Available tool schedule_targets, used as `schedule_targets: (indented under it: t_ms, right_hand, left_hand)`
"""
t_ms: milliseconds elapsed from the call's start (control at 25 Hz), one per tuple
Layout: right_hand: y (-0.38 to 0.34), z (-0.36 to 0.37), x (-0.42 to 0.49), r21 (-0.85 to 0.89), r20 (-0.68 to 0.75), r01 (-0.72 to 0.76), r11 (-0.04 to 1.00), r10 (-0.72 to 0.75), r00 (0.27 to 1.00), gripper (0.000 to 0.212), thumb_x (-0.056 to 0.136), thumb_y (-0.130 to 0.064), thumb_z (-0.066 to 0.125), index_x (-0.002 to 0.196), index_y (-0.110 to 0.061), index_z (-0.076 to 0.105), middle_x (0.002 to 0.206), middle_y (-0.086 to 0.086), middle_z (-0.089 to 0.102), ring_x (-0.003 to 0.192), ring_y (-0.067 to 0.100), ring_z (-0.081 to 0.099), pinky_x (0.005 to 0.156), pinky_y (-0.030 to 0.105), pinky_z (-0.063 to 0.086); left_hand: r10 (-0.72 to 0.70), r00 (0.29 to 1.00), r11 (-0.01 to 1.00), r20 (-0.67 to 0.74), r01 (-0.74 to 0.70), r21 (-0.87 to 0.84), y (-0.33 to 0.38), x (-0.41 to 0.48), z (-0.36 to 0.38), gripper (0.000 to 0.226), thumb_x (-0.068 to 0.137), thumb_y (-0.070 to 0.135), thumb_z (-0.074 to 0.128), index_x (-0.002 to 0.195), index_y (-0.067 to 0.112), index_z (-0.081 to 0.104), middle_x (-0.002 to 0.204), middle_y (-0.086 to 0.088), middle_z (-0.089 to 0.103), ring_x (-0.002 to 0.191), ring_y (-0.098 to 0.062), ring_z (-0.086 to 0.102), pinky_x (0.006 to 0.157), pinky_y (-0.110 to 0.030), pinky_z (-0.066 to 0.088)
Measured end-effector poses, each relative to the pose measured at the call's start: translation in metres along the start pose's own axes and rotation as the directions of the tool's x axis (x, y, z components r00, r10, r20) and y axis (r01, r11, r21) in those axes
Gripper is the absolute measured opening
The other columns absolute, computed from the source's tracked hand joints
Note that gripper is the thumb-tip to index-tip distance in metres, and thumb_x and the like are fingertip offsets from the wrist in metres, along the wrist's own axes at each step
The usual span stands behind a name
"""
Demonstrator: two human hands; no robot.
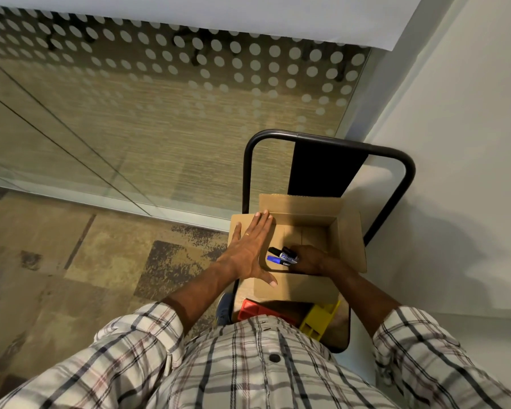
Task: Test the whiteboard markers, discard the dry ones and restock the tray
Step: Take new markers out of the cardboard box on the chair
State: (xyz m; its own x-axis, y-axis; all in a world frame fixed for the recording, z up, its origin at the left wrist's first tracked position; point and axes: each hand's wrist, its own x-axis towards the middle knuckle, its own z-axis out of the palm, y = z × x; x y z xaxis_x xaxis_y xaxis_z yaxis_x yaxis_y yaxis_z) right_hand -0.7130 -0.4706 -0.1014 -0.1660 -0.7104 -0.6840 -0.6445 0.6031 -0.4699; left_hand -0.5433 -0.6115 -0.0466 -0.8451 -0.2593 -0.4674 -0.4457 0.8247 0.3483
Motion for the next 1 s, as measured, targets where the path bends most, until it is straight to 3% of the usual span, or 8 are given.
schedule_targets:
  t_ms: [120,240,400,480,560,680,840,1000]
  right_hand:
    - [0.003,-0.008,-0.013,0.121,-0.038,0.013,0.993,-0.009,0.999,0.061,0.094,-0.038,0.068,0.146,-0.016,0.046,0.138,0.013,0.059,0.121,0.030,0.058,0.098,0.037,0.048]
    - [0.001,-0.018,-0.028,0.337,-0.122,0.009,0.942,0.035,0.992,0.053,0.090,-0.020,0.074,0.136,-0.012,0.049,0.120,0.008,0.063,0.107,0.025,0.061,0.085,0.036,0.052]
    - [0.004,-0.031,-0.045,0.728,-0.188,0.115,0.676,0.035,0.982,0.067,0.078,-0.011,0.084,0.136,-0.015,0.051,0.126,0.006,0.065,0.117,0.021,0.063,0.100,0.039,0.052]
    - [0.006,-0.034,-0.051,0.829,-0.176,0.124,0.546,0.044,0.983,0.062,0.077,-0.013,0.084,0.132,-0.011,0.056,0.122,0.011,0.070,0.113,0.026,0.069,0.097,0.043,0.056]
    - [0.005,-0.033,-0.056,0.884,-0.159,0.120,0.451,0.049,0.986,0.042,0.084,-0.006,0.077,0.122,-0.003,0.061,0.111,0.013,0.074,0.107,0.029,0.071,0.090,0.041,0.058]
    - [0.001,-0.025,-0.063,0.931,-0.096,0.072,0.358,0.049,0.994,0.016,0.094,-0.003,0.063,0.110,-0.005,0.065,0.102,0.010,0.076,0.098,0.022,0.074,0.085,0.037,0.060]
    - [-0.010,-0.017,-0.071,0.958,-0.071,0.032,0.285,0.130,0.989,0.011,0.101,-0.001,0.053,0.106,-0.008,0.060,0.097,0.011,0.071,0.088,0.019,0.073,0.070,0.029,0.062]
    - [-0.017,-0.013,-0.077,0.954,-0.090,0.045,0.296,0.142,0.986,0.015,0.101,-0.005,0.054,0.116,-0.009,0.056,0.102,0.011,0.071,0.092,0.020,0.073,0.071,0.029,0.060]
  left_hand:
    - [0.011,1.000,1.000,-0.005,-0.011,-0.007,0.000,-0.002,-0.001,0.162,0.051,0.078,0.081,0.154,0.022,-0.031,0.159,0.005,-0.041,0.147,-0.015,-0.037,0.123,-0.059,-0.012]
    - [0.017,1.000,1.000,0.003,-0.017,-0.014,0.001,-0.003,-0.002,0.161,0.052,0.077,0.082,0.152,0.023,-0.032,0.160,0.005,-0.041,0.147,-0.015,-0.037,0.124,-0.059,-0.011]
    - [0.040,0.999,0.999,0.015,-0.040,0.029,0.003,-0.002,-0.005,0.161,0.053,0.075,0.083,0.152,0.025,-0.033,0.158,0.006,-0.043,0.148,-0.018,-0.036,0.122,-0.065,-0.008]
    - [0.043,0.999,0.998,0.020,-0.044,0.040,0.004,-0.001,-0.006,0.162,0.053,0.074,0.083,0.151,0.024,-0.035,0.157,0.006,-0.045,0.148,-0.019,-0.036,0.121,-0.067,-0.008]
    - [0.043,0.999,0.998,0.013,-0.043,0.038,0.004,-0.003,-0.005,0.162,0.053,0.074,0.083,0.149,0.024,-0.037,0.157,0.006,-0.045,0.148,-0.018,-0.036,0.121,-0.067,-0.007]
    - [0.034,0.999,0.998,0.018,-0.035,0.052,0.005,-0.004,-0.005,0.160,0.054,0.074,0.083,0.145,0.025,-0.039,0.158,0.003,-0.042,0.148,-0.019,-0.035,0.121,-0.067,-0.006]
    - [0.032,0.999,0.998,0.003,-0.032,0.058,0.006,-0.005,-0.004,0.160,0.054,0.073,0.083,0.146,0.024,-0.038,0.158,0.003,-0.042,0.149,-0.019,-0.034,0.121,-0.067,-0.006]
    - [0.041,0.999,0.995,0.001,-0.041,0.086,0.008,-0.005,-0.003,0.160,0.054,0.074,0.084,0.146,0.025,-0.038,0.156,0.004,-0.045,0.148,-0.020,-0.034,0.121,-0.066,-0.007]
